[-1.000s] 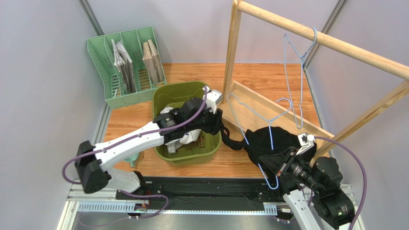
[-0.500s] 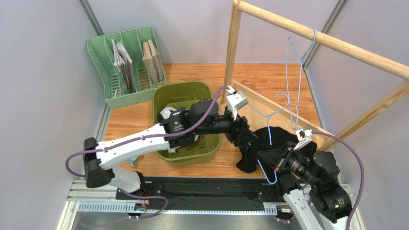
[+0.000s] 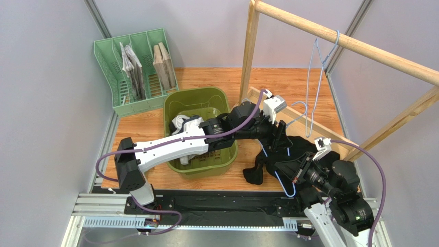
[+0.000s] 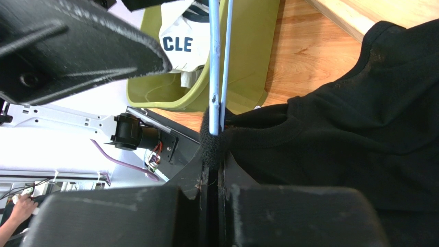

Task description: Remove the tank top from the hanger

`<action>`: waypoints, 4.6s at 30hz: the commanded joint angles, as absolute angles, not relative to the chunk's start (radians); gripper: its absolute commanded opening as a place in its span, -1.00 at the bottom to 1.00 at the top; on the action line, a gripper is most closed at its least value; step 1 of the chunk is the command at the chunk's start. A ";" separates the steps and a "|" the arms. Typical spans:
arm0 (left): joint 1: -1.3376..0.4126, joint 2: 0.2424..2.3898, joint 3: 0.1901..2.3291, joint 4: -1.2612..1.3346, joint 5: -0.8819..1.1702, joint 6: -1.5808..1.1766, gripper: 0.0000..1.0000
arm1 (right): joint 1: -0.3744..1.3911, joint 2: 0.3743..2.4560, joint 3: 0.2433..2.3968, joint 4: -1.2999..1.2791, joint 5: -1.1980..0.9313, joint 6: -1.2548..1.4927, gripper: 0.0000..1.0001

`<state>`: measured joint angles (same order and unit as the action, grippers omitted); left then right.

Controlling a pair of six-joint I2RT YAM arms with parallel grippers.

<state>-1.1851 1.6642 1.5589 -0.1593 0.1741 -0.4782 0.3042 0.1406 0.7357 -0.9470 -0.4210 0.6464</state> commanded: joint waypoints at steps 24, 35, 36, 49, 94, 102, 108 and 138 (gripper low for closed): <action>-1.187 1.783 1.810 -0.339 0.003 -0.347 -1.00 | 0.301 0.205 0.756 -0.940 -0.299 0.614 -0.15; -1.189 1.654 1.738 -0.334 -0.239 -0.184 -1.00 | 0.302 0.206 0.844 -1.089 -0.201 0.563 0.36; -1.189 1.635 1.733 -0.334 -0.244 -0.189 -1.00 | 0.299 0.203 0.847 -1.088 -0.212 0.558 0.36; -1.181 1.375 1.487 -0.140 -0.118 -0.519 -1.00 | 0.302 0.130 0.847 -0.994 -0.569 0.528 0.59; -1.178 1.106 1.043 0.373 0.120 -0.769 0.30 | 0.299 0.446 1.306 -0.959 -0.513 0.610 -1.00; -1.178 0.881 0.965 0.123 -0.080 -0.647 0.27 | 0.299 0.745 1.626 -1.141 -0.292 0.618 -1.00; -1.178 0.756 0.902 0.068 -0.129 -0.632 0.26 | 0.301 0.889 1.762 -1.163 -0.184 0.606 -1.00; -1.178 0.949 0.977 -0.123 0.046 -0.595 0.39 | 0.339 0.908 1.585 -0.994 -0.150 0.755 -0.65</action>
